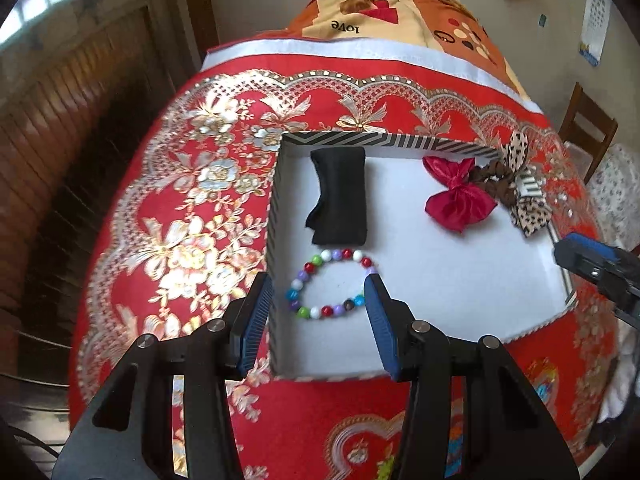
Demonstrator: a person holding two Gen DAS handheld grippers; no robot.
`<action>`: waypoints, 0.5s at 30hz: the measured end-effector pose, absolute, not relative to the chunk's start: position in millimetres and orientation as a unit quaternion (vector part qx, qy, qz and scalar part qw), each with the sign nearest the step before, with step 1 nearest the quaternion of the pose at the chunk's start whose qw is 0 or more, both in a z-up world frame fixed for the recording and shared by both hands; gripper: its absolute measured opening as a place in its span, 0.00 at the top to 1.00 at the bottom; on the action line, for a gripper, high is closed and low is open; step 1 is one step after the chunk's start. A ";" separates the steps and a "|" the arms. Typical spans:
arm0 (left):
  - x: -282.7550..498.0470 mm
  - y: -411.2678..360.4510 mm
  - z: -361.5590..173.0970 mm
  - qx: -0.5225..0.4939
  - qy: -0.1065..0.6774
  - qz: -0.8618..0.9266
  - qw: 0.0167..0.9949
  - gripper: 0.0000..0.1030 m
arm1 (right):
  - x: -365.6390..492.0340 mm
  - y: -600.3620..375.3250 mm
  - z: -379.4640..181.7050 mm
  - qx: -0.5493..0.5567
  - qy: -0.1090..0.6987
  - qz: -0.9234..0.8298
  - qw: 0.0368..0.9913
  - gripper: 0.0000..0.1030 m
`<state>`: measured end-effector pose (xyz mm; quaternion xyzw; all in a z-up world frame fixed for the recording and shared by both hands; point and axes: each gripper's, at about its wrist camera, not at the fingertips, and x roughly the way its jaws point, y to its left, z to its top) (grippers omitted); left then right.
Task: Organize jewelry
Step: 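Release both items in the tray and return both tools to the pile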
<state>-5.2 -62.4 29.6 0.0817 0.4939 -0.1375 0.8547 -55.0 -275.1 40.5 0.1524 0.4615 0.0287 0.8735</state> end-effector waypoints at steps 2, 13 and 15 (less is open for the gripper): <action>-14.7 -61.5 31.1 0.091 0.488 -0.136 0.857 0.54 | -67.4 -272.5 44.6 0.147 0.458 0.026 0.876 0.48; -58.0 -50.1 31.1 0.084 0.494 -0.156 0.851 0.54 | -132.1 -264.3 49.3 0.121 0.456 -0.004 0.882 0.47; -63.7 -49.0 31.3 0.086 0.494 -0.159 0.850 0.54 | -143.1 -263.0 47.8 0.121 0.458 -0.009 0.881 0.47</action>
